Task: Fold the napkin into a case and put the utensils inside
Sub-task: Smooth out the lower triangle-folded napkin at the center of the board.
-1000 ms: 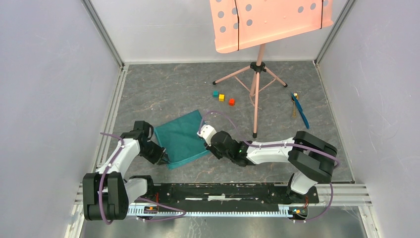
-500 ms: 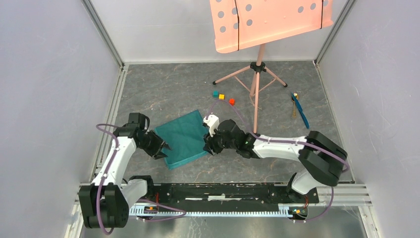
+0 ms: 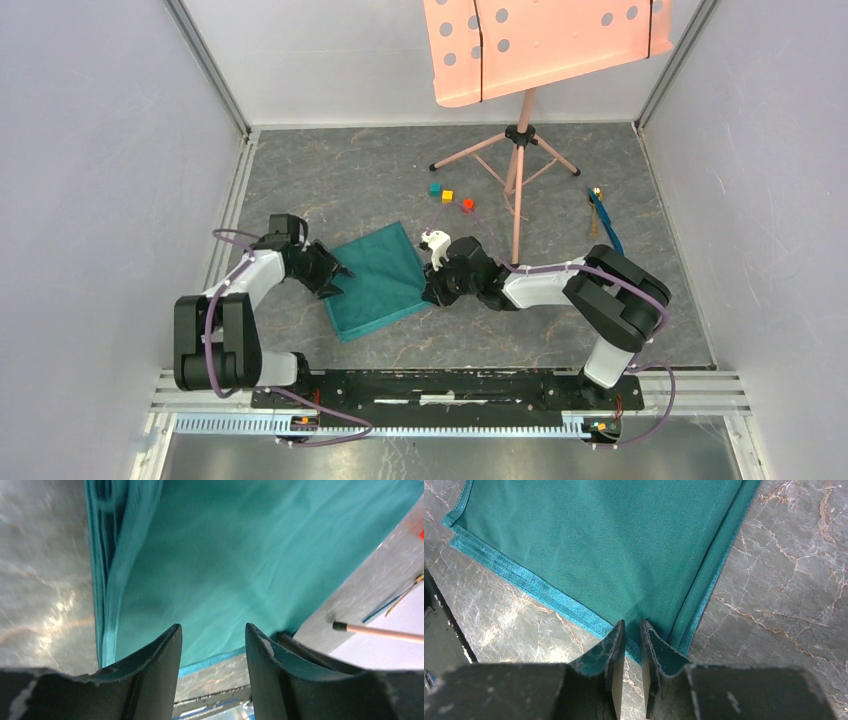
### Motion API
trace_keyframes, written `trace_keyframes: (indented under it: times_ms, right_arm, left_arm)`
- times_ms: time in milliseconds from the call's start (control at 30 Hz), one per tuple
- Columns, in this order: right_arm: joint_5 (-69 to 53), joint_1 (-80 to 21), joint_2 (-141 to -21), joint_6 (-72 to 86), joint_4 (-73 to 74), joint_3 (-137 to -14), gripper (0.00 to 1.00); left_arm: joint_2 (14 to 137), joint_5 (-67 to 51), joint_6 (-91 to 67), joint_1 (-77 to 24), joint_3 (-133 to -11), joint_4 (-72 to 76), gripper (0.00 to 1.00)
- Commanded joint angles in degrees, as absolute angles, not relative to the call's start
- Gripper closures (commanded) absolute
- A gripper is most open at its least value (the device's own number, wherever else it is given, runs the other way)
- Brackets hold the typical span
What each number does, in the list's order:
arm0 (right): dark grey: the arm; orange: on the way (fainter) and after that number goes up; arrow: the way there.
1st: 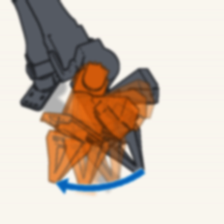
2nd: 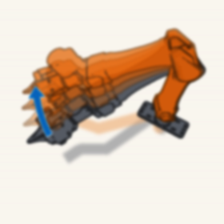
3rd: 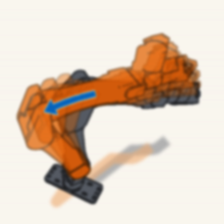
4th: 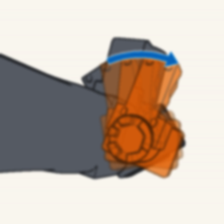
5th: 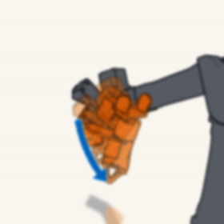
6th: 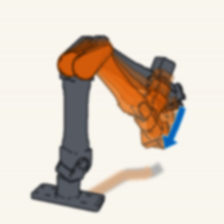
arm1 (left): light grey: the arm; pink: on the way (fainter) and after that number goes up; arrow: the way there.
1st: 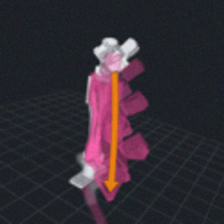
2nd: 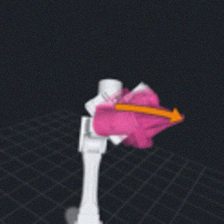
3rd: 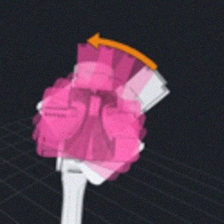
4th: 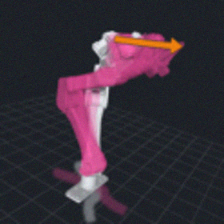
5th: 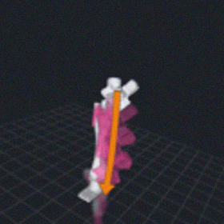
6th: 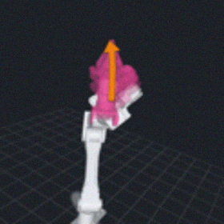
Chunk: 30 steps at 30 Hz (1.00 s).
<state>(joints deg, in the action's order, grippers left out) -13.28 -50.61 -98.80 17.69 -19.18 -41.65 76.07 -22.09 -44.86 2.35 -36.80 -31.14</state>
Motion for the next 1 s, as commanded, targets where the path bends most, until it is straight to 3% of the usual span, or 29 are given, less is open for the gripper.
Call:
trace_keyframes:
  times_ms: [0,267,667,800,967]
  right_arm:
    - [-12.3,-50.8,-97.9,15.6,-18.5,-42.8,0.76]
    - [-14.6,-50.8,-96.5,15.5,-16.9,-45.8,0.73]
    - [-9.5,-50.1,-96.7,14.2,-18.8,-38.9,0.83]
    - [-6.5,-50.1,-96.5,12.0,-15.9,-39.4,0.84]
    - [-11.2,-50.1,-94.2,12.3,-13.5,-43.9,0.83]
  left_arm:
    - [79.0,-19.6,-40.5,5.2,-41.9,-25.0,0.43]
    - [84.4,-19.0,-37.1,10.2,-49.2,-28.5,0.42]
    - [92.7,-11.7,-36.5,12.8,-52.6,-30.4,0.42]
    - [94.6,-14.6,-36.8,12.9,-53.1,-29.7,0.41]
    - [90.2,-20.4,-37.0,12.7,-54.1,-31.4,0.40]
